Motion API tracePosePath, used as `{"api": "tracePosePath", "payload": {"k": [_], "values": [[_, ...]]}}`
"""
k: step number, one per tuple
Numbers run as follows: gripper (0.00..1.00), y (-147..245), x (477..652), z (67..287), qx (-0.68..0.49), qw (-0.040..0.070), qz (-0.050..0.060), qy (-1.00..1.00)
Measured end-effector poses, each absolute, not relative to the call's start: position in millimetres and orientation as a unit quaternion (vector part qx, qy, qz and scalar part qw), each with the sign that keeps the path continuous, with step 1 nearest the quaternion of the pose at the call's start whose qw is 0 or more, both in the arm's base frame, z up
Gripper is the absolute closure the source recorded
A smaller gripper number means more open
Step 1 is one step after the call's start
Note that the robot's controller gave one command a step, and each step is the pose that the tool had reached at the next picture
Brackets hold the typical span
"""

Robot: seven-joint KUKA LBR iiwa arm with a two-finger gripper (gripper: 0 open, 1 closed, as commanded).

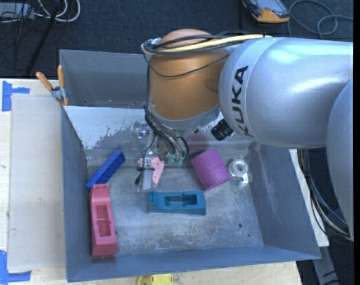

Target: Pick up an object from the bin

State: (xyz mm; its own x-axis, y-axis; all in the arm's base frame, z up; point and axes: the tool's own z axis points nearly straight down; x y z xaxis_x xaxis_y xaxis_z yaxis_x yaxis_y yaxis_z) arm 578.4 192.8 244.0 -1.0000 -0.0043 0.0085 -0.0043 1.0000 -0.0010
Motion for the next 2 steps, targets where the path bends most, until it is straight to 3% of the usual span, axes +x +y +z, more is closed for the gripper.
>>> {"api": "tracePosePath", "payload": {"k": [2], "values": [[0.00,186.7,581.6,252.2,-0.002,0.001,-0.001,-1.000]]}}
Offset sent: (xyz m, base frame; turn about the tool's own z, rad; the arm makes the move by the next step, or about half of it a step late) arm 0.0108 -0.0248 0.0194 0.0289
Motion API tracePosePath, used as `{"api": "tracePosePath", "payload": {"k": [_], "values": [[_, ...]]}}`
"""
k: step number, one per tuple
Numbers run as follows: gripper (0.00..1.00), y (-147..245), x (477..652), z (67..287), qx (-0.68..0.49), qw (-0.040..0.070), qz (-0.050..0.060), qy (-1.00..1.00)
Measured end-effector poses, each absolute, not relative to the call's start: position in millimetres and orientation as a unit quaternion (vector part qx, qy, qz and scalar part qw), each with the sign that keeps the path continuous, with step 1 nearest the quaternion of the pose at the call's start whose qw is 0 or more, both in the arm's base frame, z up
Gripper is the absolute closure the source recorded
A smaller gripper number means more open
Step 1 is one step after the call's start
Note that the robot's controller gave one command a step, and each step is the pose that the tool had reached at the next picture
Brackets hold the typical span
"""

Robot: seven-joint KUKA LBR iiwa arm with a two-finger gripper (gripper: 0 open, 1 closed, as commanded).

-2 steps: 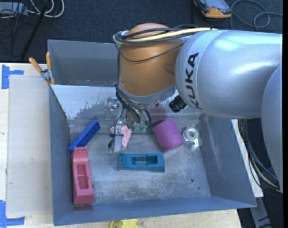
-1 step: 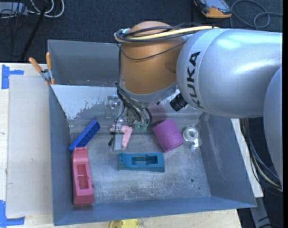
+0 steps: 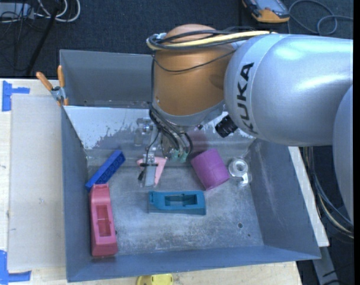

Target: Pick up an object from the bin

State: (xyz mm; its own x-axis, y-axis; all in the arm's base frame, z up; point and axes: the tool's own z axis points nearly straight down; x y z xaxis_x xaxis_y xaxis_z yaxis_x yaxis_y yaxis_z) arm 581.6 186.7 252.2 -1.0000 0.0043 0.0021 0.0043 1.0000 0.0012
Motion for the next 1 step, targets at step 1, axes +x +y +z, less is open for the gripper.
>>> {"api": "tracePosePath", "payload": {"k": [1], "values": [[0.00,160.3,566.5,251.3,-0.022,0.001,0.000,-1.000]]}}
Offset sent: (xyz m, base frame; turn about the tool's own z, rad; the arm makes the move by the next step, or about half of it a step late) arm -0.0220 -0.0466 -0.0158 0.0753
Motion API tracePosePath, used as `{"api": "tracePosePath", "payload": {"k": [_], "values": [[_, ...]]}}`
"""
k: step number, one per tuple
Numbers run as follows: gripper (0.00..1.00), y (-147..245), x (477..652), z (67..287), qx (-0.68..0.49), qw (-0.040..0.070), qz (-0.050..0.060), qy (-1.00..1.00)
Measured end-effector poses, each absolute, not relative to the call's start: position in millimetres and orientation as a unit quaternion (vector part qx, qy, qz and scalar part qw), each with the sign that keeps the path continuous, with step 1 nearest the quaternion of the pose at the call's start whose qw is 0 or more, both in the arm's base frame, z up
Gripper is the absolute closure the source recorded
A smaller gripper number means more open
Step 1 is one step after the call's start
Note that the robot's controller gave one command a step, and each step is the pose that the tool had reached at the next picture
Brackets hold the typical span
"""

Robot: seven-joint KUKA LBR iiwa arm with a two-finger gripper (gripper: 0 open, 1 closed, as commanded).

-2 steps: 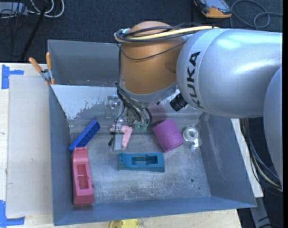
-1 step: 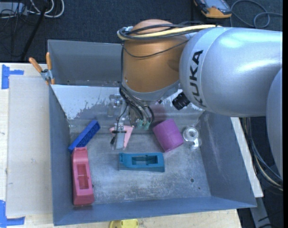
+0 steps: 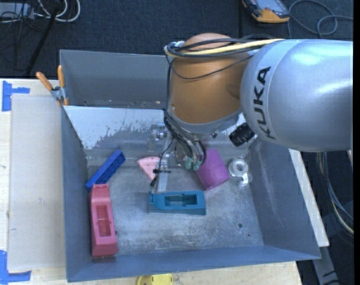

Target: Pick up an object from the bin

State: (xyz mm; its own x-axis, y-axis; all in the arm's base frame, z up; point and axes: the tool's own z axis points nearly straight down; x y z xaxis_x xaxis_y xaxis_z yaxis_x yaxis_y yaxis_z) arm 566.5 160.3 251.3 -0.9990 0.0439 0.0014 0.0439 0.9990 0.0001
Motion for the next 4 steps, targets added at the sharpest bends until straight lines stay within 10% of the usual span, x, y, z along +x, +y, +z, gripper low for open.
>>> {"api": "tracePosePath", "payload": {"k": [3,4], "values": [[0.00,136,589.6,156,-0.071,0.000,0.000,-0.997],[1.00,75,568.5,194,0.119,0.000,0.000,-0.993]]}}
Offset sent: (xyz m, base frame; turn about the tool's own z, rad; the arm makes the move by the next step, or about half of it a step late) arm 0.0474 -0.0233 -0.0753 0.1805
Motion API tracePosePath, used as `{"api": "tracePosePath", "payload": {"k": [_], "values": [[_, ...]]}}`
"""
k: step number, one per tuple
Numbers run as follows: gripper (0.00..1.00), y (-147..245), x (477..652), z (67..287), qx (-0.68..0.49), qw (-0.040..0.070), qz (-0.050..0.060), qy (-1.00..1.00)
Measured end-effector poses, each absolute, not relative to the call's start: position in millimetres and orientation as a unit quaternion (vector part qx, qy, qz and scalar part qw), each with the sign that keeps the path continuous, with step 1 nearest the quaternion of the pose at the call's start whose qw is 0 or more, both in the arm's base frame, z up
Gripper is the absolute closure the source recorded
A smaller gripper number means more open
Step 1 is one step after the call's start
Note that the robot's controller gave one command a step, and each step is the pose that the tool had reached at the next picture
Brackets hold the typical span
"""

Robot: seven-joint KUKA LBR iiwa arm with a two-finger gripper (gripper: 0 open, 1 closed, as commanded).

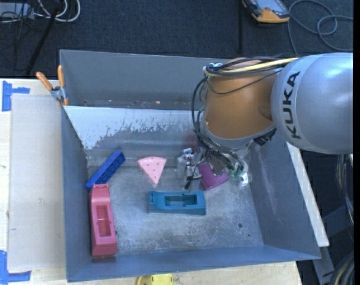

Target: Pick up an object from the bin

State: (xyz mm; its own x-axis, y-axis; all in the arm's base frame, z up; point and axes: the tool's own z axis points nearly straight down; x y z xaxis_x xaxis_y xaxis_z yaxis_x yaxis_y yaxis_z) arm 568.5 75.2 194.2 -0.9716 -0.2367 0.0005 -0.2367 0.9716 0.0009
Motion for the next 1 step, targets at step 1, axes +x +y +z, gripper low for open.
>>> {"api": "tracePosePath", "payload": {"k": [1], "values": [[0.00,75.2,568.5,194.1,0.118,0.000,0.000,-0.993]]}}
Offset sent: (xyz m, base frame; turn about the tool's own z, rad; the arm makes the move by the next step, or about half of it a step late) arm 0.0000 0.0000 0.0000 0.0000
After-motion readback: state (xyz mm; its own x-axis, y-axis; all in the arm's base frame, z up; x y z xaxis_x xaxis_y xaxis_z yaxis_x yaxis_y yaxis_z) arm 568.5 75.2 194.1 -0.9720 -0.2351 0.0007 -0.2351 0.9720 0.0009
